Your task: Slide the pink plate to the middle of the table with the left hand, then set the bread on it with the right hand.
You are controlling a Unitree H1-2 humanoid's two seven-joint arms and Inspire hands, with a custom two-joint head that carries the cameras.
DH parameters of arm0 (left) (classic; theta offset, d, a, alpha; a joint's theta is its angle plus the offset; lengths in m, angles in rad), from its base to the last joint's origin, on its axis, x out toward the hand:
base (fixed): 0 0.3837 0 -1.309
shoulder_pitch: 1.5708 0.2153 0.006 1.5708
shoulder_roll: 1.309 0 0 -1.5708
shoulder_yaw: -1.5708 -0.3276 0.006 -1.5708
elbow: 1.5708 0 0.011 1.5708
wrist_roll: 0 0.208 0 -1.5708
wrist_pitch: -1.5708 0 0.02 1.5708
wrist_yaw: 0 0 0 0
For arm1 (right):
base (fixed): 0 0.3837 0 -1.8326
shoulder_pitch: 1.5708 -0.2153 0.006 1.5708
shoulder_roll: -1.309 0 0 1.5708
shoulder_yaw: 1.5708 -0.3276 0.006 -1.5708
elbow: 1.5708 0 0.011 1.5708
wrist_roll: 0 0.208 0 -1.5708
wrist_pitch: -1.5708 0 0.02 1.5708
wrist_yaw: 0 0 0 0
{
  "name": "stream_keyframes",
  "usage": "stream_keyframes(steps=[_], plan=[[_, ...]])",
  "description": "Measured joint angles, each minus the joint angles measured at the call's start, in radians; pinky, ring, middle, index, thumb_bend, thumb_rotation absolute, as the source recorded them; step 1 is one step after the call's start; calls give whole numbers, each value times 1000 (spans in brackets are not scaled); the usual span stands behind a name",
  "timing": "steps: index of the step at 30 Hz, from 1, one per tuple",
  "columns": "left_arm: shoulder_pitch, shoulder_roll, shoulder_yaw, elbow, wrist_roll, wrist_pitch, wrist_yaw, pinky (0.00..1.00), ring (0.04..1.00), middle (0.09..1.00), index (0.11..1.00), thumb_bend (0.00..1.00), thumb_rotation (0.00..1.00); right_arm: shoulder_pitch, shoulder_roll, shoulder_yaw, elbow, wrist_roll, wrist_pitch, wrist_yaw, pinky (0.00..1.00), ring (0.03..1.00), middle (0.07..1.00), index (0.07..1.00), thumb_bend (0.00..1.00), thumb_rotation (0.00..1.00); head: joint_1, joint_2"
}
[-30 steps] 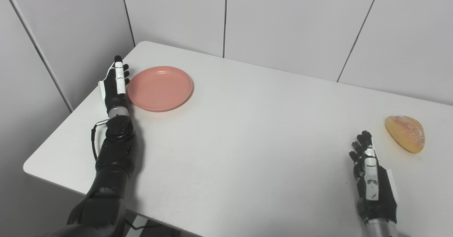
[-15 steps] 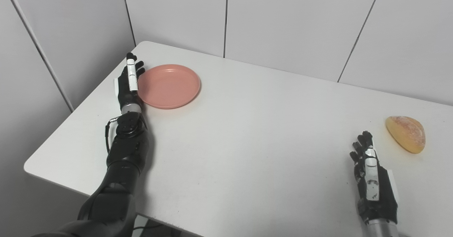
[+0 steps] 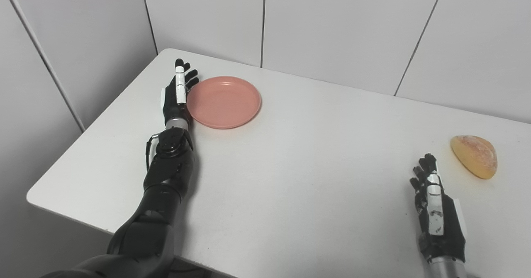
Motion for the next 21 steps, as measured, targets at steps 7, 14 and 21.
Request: stream_keyframes(steps=[7,14,21], plan=[[0,-28,-23,-21,-14,10,-43,819,817,797,788,718,1000,0,1,1,-2,-3,0,-6,1000,1000,1000,1000,707,1000,-32,5],[2,-37,-64,-35,-15,38,-110,802,807,788,772,725,1000,1,2,3,-4,-13,0,-17,1000,1000,1000,1000,692,1000,-68,9],[23,-70,-99,-83,-13,60,-148,795,815,800,790,707,1000,1,20,5,-7,-24,9,-35,1000,1000,1000,1000,705,975,-135,31]])
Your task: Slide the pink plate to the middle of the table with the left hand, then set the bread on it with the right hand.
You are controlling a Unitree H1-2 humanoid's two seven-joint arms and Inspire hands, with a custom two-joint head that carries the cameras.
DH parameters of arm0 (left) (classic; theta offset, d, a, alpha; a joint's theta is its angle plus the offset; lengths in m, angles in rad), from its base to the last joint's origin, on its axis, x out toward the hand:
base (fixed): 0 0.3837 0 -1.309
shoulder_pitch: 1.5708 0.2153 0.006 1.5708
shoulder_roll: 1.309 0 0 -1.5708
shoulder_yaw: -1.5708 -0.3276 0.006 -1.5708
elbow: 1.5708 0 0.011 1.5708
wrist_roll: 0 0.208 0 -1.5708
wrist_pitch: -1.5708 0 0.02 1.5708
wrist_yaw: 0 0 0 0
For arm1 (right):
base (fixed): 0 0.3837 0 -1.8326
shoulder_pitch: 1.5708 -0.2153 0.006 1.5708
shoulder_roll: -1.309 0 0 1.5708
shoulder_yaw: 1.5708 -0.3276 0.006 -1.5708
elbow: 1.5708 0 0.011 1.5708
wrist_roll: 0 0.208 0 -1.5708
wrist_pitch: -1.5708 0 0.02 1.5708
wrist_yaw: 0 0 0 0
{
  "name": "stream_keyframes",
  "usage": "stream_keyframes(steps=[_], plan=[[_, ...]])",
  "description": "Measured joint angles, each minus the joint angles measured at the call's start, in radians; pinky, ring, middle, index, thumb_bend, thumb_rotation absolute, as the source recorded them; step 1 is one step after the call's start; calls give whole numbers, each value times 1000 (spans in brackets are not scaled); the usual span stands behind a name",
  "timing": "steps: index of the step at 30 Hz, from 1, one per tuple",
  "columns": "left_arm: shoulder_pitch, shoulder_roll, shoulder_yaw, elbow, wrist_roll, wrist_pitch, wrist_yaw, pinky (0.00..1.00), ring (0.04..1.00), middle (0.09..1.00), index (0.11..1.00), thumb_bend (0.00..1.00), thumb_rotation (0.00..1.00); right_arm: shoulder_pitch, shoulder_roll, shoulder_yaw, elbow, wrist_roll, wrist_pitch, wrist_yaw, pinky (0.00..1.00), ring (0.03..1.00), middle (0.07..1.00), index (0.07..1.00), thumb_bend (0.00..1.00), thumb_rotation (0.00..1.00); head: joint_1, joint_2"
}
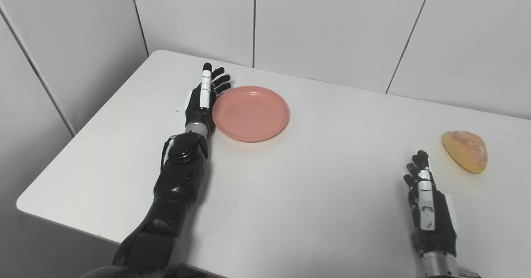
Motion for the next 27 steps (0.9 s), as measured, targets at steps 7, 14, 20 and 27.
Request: stream_keyframes(steps=[7,14,20,27], plan=[[27,-39,-39,-67,9,33,-21,819,834,819,814,701,1000,-8,17,-2,7,-1,2,-16,1000,1000,1000,1000,699,952,-52,14],[74,-77,-66,-150,12,59,-47,799,820,808,804,723,1000,-27,21,-3,28,-16,2,-39,1000,1000,1000,1000,688,945,-121,28],[112,-106,-74,-224,5,98,-59,814,829,813,807,712,1000,-43,32,-1,45,-24,1,-56,1000,1000,1000,1000,695,935,-203,34],[170,-126,-103,-306,1,128,-89,841,848,831,832,682,1000,-50,61,4,58,-44,-1,-84,1000,1000,1000,1000,754,927,-272,32]])
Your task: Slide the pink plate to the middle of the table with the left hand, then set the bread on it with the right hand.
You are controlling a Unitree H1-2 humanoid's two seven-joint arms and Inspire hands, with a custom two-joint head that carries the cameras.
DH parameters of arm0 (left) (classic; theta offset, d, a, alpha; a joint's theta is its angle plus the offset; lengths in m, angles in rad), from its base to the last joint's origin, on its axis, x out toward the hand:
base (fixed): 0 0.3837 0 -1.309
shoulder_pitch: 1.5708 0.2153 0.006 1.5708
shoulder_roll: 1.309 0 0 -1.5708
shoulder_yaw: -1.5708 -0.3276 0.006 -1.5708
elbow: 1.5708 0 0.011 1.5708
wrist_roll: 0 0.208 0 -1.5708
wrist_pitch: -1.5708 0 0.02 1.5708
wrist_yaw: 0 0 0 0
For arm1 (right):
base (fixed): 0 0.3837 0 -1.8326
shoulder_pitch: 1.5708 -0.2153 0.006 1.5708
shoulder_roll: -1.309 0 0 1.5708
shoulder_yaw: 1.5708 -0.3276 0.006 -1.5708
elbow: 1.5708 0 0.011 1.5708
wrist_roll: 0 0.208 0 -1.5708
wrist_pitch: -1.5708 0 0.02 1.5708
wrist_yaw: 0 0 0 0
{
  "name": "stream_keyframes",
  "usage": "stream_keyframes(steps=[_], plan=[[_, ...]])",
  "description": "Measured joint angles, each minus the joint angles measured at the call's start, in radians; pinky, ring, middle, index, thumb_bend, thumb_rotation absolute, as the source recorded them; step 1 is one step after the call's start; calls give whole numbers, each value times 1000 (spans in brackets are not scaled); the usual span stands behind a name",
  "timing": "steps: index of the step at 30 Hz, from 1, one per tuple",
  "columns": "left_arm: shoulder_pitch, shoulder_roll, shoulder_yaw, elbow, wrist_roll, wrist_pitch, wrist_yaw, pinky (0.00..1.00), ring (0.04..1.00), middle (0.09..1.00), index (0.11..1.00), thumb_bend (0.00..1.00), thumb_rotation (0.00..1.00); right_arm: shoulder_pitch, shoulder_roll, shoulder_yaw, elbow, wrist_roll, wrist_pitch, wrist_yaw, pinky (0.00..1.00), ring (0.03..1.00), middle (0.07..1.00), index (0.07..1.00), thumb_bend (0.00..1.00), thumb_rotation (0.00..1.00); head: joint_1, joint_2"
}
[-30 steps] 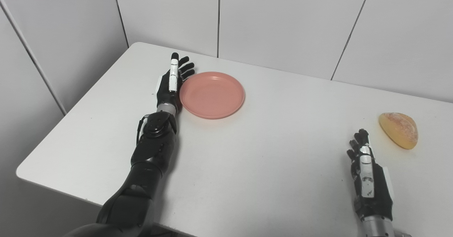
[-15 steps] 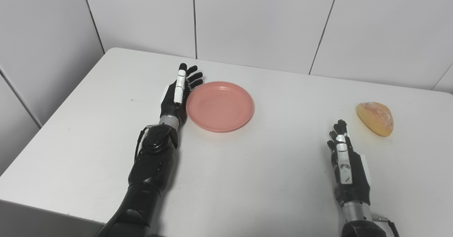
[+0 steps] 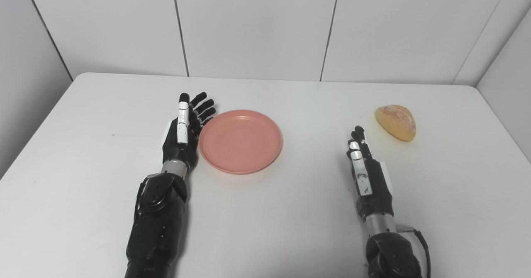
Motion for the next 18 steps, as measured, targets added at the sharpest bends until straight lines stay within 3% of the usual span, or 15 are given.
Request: stream_keyframes(steps=[8,18], plan=[[33,-18,-21,-36,5,-5,-16,829,835,823,807,665,1000,-1,9,6,3,-6,-1,-6,1000,1000,1000,1000,737,932,-51,-5],[102,-43,-77,-109,14,-16,-67,894,886,868,858,703,1000,-7,9,5,9,-11,-6,-7,1000,1000,1000,1000,741,931,-43,-6]])
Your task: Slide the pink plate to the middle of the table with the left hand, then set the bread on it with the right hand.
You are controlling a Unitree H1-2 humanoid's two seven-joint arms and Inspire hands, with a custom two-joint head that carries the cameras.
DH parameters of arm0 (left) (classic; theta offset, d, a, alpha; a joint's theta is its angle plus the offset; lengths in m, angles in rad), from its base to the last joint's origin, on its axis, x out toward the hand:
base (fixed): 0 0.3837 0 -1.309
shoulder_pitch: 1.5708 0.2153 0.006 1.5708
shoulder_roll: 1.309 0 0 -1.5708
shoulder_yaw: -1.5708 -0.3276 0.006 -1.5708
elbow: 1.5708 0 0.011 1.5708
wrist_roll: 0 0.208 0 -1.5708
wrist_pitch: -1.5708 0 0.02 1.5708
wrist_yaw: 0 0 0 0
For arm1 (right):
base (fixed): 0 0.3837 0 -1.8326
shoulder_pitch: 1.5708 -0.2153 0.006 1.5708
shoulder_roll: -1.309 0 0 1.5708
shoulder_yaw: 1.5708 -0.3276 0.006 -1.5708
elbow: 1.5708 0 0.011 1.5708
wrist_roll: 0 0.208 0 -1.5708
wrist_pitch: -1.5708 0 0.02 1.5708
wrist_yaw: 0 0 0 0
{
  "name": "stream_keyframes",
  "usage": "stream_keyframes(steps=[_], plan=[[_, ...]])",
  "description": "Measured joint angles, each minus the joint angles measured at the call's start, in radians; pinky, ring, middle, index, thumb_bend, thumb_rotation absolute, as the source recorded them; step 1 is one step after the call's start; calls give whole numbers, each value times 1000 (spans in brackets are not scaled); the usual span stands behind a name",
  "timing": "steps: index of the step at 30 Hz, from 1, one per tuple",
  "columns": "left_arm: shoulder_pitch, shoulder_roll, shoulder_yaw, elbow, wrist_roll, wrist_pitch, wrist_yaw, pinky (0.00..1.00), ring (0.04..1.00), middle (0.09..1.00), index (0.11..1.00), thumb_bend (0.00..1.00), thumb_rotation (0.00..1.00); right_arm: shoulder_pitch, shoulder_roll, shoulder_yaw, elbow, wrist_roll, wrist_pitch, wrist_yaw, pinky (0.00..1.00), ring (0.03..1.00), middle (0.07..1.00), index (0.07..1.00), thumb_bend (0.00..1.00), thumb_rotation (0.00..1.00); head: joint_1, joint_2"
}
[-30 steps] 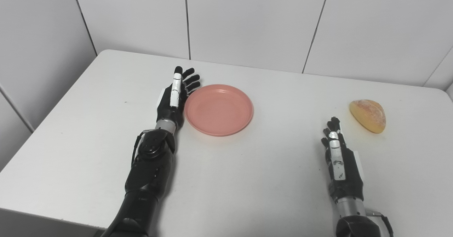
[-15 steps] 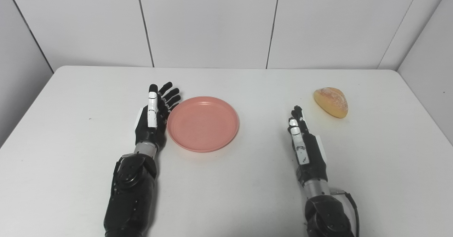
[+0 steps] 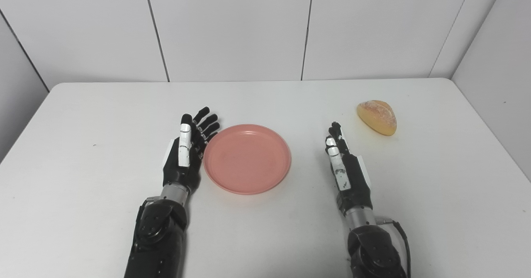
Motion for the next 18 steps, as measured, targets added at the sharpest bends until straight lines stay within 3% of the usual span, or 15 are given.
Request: stream_keyframes(steps=[9,18], plan=[[20,-6,-21,-27,24,3,-1,940,919,896,886,764,1000,0,-1,-2,0,-6,0,-1,1000,1000,1000,1000,751,924,-2,2],[35,-13,-56,-46,30,6,-4,999,967,948,944,700,1000,-2,-6,-4,3,-10,-11,-2,1000,1000,1000,1000,715,932,-8,-11]])
